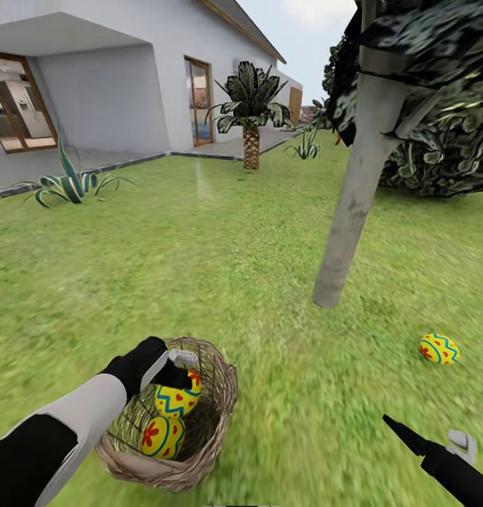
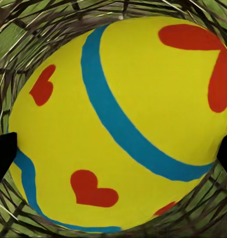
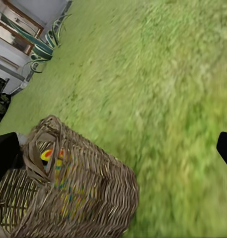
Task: Take the three Easter eggs out of the wicker basket on the lawn in the garden, then place them on the lawn next to a single tree (choose any tree) so that all three eggs are next to the same tree and none are left in the basket.
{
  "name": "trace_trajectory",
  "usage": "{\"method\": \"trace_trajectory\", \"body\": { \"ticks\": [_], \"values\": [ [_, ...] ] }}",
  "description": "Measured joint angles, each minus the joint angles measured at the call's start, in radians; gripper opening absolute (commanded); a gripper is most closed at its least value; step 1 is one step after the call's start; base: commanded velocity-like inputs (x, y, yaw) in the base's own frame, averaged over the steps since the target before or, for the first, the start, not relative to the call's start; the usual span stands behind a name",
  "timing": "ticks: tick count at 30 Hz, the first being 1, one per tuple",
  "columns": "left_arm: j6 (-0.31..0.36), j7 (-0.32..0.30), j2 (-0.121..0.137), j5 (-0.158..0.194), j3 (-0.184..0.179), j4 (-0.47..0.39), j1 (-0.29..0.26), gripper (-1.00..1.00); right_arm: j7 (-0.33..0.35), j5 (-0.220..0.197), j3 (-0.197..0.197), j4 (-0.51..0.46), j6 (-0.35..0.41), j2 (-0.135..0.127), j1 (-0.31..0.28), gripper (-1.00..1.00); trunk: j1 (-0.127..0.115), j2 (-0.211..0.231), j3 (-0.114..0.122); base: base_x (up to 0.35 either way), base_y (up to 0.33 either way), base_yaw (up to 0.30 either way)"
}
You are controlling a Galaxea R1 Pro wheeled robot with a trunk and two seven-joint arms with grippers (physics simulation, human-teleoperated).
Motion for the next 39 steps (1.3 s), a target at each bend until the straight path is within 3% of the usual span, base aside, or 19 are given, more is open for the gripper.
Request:
{"method": "trace_trajectory", "body": {
  "ticks": [13,39],
  "values": [
    [0.095,0.000,0.000,0.001,0.001,0.000,-0.005,-1.00,0.000,0.000,0.000,0.000,0.000,-0.001,0.000,1.00,-0.006,0.003,0.050,0.000,0.000,0.000],
    [0.103,0.000,-0.002,0.000,0.001,0.000,-0.005,-1.00,0.000,0.000,0.001,0.002,0.001,0.001,-0.001,1.00,-0.017,0.009,0.151,-0.037,0.000,0.000]
  ]
}}
